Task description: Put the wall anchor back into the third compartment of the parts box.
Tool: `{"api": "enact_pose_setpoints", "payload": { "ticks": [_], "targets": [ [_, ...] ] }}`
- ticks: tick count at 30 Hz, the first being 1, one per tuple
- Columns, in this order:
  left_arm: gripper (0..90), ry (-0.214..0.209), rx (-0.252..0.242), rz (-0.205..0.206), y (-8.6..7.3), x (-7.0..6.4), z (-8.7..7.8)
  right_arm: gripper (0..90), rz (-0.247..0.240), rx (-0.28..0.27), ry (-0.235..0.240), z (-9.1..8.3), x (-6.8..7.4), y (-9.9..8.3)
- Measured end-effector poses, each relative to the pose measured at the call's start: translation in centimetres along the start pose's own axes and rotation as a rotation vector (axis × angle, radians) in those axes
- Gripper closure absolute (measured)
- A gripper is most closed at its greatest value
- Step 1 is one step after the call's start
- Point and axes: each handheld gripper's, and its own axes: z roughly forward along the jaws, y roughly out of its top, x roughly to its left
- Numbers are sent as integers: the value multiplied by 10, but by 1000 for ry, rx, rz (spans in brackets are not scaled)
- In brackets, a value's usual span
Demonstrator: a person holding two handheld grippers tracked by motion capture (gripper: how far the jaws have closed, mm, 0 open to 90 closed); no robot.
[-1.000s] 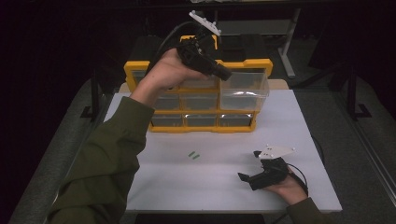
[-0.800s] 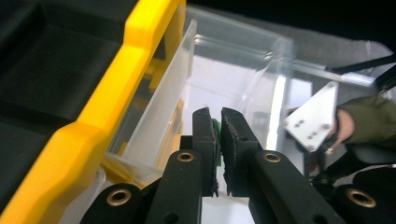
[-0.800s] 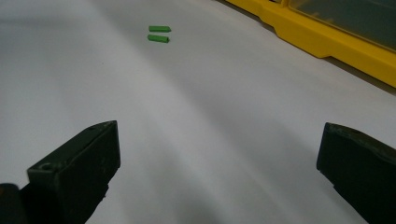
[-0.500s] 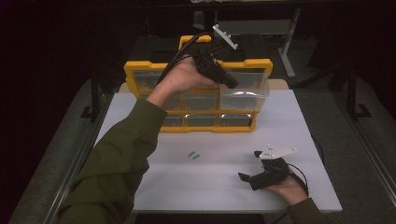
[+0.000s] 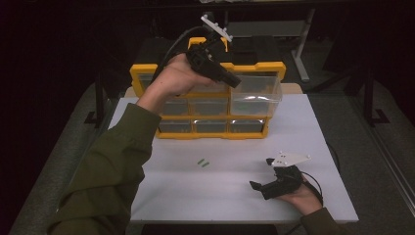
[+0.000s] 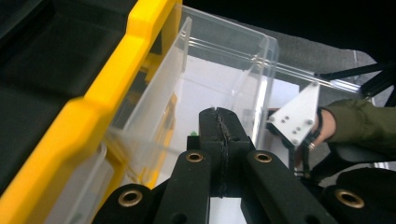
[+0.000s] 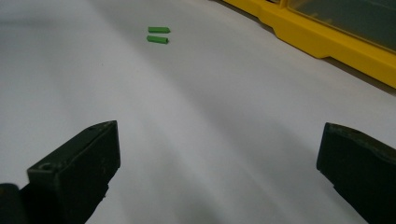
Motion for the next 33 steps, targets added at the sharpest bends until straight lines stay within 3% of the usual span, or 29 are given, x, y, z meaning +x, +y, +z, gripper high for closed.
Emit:
{"api": "enact_pose_setpoints", "payload": {
  "ticks": [6,15,19,33],
  "targets": [
    [900,19,-5,-7,-16,-1,-13,0,-3,3,-7,0,0,0],
    [900,74,7,-20,-54,0,-12,0,-11,10,-12,2,0,0],
    [898,73,8,-38,-71,3,-7,0,-13,9,-12,2,-1,0],
    [647,105,-5,-97,-129,12,22,0,-18,10,-13,3,0,0]
  ]
}}
